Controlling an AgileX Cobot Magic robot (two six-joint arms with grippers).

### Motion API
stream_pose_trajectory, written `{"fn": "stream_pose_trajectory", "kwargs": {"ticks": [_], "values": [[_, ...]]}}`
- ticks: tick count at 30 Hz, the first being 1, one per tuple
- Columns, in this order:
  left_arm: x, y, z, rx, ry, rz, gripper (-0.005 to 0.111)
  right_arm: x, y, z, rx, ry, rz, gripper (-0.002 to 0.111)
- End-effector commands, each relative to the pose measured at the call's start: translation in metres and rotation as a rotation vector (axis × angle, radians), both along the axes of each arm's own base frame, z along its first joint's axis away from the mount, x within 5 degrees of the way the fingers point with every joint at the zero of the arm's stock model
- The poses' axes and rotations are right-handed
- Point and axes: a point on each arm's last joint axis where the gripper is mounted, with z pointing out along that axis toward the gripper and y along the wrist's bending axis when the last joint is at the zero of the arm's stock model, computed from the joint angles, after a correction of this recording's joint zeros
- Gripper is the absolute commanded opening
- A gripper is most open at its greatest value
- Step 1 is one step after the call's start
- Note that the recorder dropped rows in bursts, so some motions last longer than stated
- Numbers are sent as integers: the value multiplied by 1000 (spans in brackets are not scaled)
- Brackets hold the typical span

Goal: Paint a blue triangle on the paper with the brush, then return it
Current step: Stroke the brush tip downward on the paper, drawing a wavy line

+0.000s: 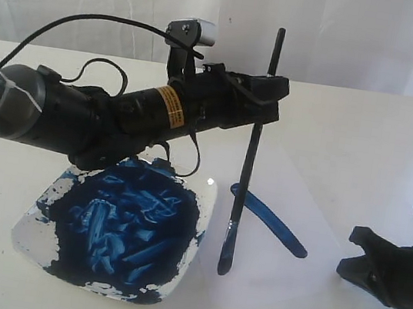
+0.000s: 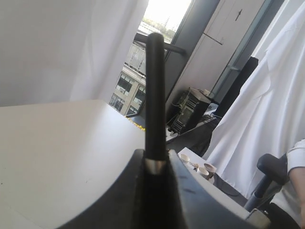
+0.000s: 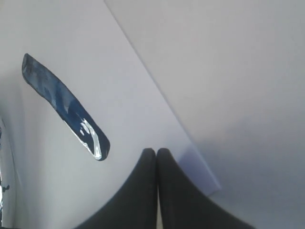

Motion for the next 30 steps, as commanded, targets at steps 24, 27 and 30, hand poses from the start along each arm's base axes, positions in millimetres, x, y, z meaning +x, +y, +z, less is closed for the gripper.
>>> {"fn": "stream_pose_trajectory", "kwargs": {"ticks": [24,27,30], "values": [[6,-3,-18,16,27,40,0,0,0,-1,-5,3,7,0],[7,-3,-22,23,27,47,0,0,0,-1,-5,3,7,0],[7,-2,-22,29,15,55,0,0,0,-1,-5,3,7,0]]}}
